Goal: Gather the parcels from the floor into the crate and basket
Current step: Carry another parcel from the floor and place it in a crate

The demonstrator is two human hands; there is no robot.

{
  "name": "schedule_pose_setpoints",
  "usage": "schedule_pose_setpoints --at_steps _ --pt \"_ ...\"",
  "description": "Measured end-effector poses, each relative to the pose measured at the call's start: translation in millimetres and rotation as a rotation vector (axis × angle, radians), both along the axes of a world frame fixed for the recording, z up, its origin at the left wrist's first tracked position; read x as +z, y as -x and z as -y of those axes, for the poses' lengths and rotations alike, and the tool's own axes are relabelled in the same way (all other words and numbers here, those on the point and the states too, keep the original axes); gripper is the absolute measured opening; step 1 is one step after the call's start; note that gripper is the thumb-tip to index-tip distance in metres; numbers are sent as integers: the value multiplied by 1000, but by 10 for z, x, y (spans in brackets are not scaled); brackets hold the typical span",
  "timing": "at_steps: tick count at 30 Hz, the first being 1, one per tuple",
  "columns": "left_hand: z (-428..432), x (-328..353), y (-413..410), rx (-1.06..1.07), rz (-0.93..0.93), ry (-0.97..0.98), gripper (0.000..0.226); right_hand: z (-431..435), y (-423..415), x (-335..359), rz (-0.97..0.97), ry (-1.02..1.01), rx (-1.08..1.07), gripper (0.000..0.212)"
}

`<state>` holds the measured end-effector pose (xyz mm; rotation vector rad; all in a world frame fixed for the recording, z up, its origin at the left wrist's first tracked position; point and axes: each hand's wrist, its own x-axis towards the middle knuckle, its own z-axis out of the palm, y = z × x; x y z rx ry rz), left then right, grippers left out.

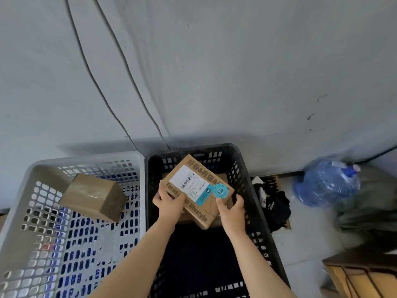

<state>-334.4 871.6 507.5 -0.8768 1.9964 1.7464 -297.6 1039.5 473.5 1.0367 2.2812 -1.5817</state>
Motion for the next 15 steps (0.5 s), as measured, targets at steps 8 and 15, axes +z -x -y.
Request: schedule_pose_setpoints --at_steps 8,15 --pt "92 -117 164 62 -50 123 48 51 186 99 100 228 130 28" --pt "240 -85 94 -213 -90 307 61 359 131 43 99 110 380 28"
